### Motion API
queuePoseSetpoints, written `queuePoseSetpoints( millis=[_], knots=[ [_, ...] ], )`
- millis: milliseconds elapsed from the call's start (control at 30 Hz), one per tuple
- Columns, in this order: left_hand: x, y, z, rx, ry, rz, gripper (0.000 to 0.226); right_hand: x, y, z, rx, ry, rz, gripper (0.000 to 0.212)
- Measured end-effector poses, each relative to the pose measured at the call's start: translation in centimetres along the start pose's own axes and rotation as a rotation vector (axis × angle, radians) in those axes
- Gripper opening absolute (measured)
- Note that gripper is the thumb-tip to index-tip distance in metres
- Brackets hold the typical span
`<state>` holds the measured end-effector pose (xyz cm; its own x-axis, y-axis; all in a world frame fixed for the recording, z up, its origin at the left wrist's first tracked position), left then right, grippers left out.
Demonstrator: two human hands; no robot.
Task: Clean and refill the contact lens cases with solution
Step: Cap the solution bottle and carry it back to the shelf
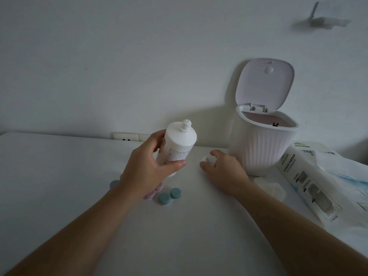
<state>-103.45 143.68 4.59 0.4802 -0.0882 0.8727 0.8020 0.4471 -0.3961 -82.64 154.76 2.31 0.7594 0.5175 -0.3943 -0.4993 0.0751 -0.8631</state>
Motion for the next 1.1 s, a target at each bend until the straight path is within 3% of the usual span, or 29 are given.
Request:
queuePoseSetpoints(
  millis=[167,533,633,800,967,1100],
  knots=[
    [0.4,0.1,-0.4,-0.061,0.01,-0.023,0.069,-0.3,-0.1,0.4,-0.022,-0.041,-0.023,0.026],
    [1.1,0.3,-0.8,-0.086,0.066,0.072,0.075,-0.9,-0.6,0.3,-0.085,-0.109,-0.082,0.021],
    [1.0,0.2,-0.8,-0.078,0.085,0.082,0.076,-0.7,-1.5,-0.6,-0.029,-0.123,0.076,0.016],
    [0.9,0.3,-0.8,-0.024,0.161,0.195,0.076,-0.1,-4.6,-4.1,0.213,-0.283,0.396,0.003],
    [0.8,0.5,-0.8,0.036,0.285,0.323,0.081,-0.8,-5.9,-5.6,0.383,-0.372,0.524,0.025],
    [0.5,0.3,-0.6,0.095,0.357,0.357,0.08,-1.2,-5.7,-5.7,0.368,-0.336,0.813,0.022]
  ],
)
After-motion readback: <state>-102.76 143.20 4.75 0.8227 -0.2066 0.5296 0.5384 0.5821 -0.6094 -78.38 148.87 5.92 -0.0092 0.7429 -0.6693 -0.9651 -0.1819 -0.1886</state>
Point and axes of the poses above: each hand's wrist, its own z-axis towards the middle knuckle, its own y-axis out of the palm, x = y × z, the point moved 2 cm from there along z, towards the middle knuckle, and after that the axes turned 13 degrees about -y, right-handed, at the moved point
